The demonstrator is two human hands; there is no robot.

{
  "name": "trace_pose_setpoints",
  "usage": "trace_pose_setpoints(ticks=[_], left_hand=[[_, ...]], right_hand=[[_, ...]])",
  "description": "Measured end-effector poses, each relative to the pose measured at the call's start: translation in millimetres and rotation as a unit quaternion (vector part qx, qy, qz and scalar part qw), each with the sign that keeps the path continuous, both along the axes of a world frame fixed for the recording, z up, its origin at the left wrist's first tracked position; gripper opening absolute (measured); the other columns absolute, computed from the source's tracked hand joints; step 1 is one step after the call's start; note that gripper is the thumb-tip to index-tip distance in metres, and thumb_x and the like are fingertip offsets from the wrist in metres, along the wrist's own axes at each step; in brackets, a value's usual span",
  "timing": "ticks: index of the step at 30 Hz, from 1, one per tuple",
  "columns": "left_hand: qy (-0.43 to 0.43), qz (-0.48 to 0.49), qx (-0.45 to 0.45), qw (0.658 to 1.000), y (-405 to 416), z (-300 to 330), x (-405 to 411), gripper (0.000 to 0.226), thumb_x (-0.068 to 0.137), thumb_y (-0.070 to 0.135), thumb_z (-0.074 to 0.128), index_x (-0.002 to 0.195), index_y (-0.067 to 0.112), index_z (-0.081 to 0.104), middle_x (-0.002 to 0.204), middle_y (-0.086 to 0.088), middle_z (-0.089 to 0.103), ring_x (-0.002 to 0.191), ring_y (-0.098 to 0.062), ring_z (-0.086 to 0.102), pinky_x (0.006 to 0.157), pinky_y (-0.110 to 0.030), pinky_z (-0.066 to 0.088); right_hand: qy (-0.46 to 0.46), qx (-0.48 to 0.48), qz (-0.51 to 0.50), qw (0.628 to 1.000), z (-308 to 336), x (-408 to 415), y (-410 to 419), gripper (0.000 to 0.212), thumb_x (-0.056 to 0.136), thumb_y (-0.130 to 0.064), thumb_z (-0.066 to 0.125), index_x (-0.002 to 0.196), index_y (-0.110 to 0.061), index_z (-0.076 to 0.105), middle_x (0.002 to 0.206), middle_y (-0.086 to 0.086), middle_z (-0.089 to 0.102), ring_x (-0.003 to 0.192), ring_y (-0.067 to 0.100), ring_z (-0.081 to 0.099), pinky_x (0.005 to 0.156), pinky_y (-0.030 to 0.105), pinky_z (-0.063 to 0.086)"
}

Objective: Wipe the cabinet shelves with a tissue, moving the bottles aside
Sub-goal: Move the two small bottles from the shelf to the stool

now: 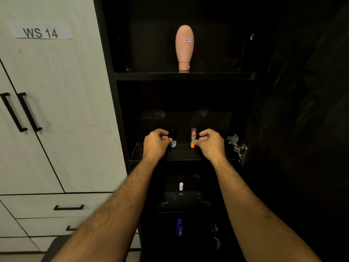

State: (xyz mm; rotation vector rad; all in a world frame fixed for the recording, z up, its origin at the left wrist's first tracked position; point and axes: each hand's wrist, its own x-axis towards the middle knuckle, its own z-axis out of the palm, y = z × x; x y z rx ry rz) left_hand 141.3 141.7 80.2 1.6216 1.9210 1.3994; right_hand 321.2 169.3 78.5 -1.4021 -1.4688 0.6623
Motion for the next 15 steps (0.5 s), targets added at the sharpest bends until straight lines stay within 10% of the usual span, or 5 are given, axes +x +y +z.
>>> trace_pose_setpoints(ticks=[7,15], left_hand=[[-0.002,0.009,-0.016,1.000,16,-5,5,0.040,0.080,0.017,0.077,0.118,0.014,0.063,0.106,0.001,0.066,0.097,-0.008,0.062,0.086,-0.021,0.048],[0.023,0.032,-0.040,0.998,23,-7,10,0.046,0.077,0.019,0.080,0.120,0.017,0.062,0.105,0.002,0.067,0.091,-0.005,0.057,0.084,-0.022,0.048]], right_hand=[[-0.030,-0.016,-0.004,0.999,-2,-5,14,0.034,0.078,-0.013,0.081,0.106,-0.016,0.063,0.087,-0.003,0.068,0.074,0.003,0.061,0.056,0.012,0.038],[-0.044,-0.002,0.001,0.999,-4,-11,20,0.027,0.075,-0.012,0.082,0.097,-0.016,0.066,0.075,-0.005,0.070,0.077,0.007,0.067,0.073,0.024,0.054]])
